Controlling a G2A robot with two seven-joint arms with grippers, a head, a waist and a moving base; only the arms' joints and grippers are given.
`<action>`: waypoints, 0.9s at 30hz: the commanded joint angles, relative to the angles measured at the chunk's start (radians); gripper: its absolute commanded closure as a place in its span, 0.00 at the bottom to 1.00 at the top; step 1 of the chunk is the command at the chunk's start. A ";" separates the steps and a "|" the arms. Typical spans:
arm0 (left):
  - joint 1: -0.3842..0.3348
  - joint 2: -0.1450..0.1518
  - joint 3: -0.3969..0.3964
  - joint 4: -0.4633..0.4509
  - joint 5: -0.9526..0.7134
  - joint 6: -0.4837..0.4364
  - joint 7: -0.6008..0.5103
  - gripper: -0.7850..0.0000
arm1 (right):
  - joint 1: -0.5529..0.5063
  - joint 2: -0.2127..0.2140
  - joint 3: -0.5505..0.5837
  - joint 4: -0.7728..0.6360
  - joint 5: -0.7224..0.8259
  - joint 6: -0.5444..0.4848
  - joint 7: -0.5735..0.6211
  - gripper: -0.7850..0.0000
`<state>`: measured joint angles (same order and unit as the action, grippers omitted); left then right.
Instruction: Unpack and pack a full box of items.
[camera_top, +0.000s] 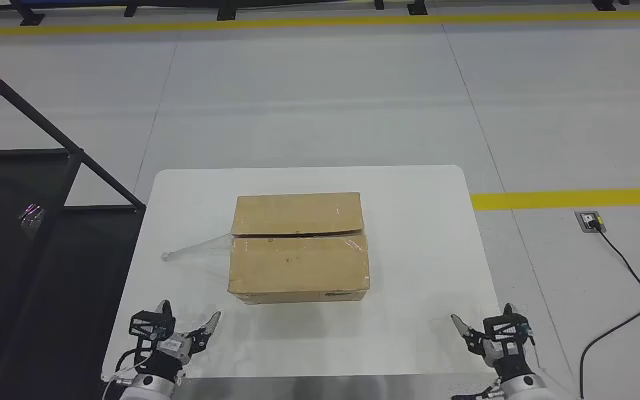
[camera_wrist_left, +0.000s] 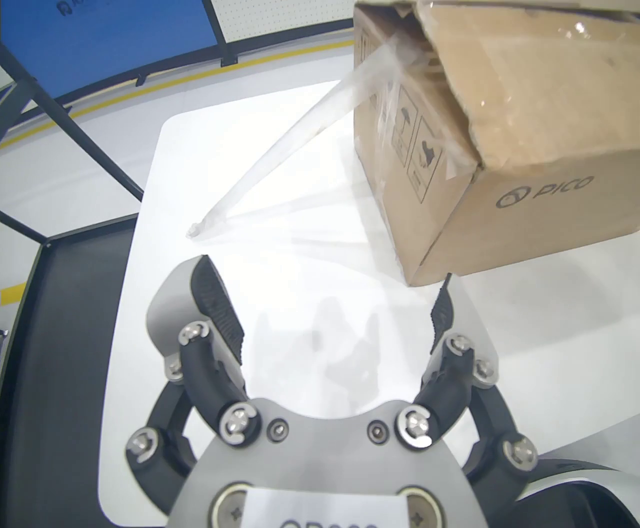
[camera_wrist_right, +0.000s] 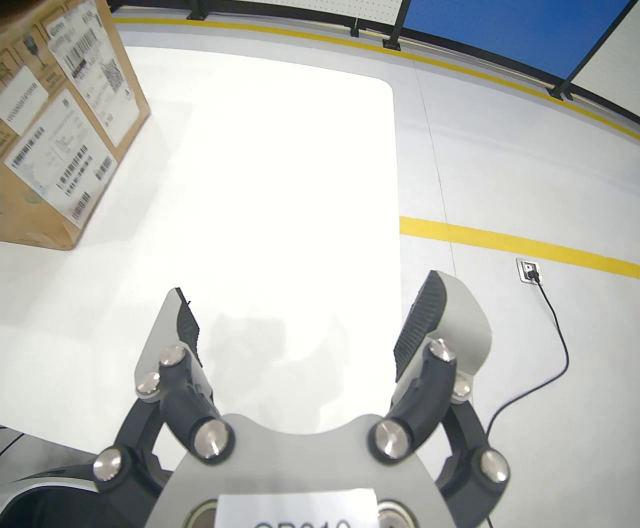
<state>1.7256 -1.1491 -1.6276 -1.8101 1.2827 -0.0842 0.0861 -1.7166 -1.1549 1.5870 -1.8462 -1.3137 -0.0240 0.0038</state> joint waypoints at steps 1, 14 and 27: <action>-0.009 0.000 -0.015 -0.004 -0.019 -0.009 0.005 0.00 | 0.009 -0.002 -0.011 -0.035 0.017 -0.015 0.009 0.00; -0.101 0.000 -0.102 -0.012 -0.225 -0.087 -0.044 0.00 | 0.168 -0.020 -0.165 -0.214 0.056 -0.031 0.166 0.00; -0.104 0.000 -0.098 -0.014 -0.232 -0.089 -0.052 0.00 | 0.168 -0.023 -0.190 -0.218 0.164 -0.119 0.133 0.00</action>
<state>1.6235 -1.1489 -1.7290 -1.8222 1.0565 -0.1711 0.0406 -1.5515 -1.1763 1.4135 -2.0619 -1.2318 -0.0728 0.1489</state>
